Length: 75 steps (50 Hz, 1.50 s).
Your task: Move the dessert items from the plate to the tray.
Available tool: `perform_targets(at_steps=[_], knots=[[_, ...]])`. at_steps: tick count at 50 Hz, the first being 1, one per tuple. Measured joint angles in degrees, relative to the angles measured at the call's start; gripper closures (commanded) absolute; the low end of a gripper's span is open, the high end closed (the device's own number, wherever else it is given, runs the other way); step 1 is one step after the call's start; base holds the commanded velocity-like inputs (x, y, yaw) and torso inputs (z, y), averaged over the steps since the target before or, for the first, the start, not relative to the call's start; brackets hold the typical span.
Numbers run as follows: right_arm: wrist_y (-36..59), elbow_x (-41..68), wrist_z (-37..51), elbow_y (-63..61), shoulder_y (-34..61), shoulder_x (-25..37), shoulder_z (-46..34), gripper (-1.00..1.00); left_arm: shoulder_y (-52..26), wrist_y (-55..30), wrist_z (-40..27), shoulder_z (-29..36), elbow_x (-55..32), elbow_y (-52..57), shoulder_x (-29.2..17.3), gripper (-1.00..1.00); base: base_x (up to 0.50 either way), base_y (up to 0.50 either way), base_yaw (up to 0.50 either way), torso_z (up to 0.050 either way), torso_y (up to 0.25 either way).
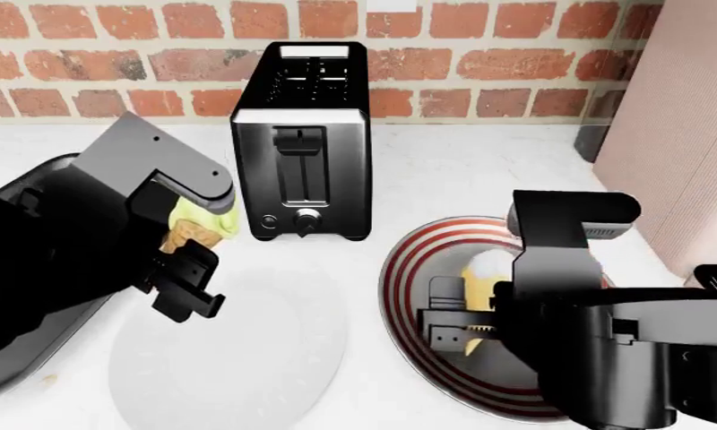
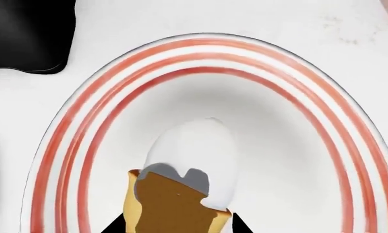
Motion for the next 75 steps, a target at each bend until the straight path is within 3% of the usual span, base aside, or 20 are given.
perform_targets(at_steps=[9,33,75], knots=[[4.9,3.1,1.1,-0.5,7.9,1.6,2.9,1.0,0.1,0.3,0.1,0.1,0.2,0.2,-0.2,1.0,0.0,0.0,0.0,0.0,0.0],[13.0,0.7,-7.8,-3.2,18.4,7.5,11.0,1.0,0.2,3.1,0.4,-1.9,1.9,2.1,-2.7,1.0,0.0,0.01,0.0,0.0,0.0],[16.6,-4.8,-10.6,-4.7,18.6,9.1,12.3,1.0,-1.2,4.4,1.2,-3.0,1.3,3.8,-4.6,1.0,0.0,0.48,0.0,0.0,0.0]])
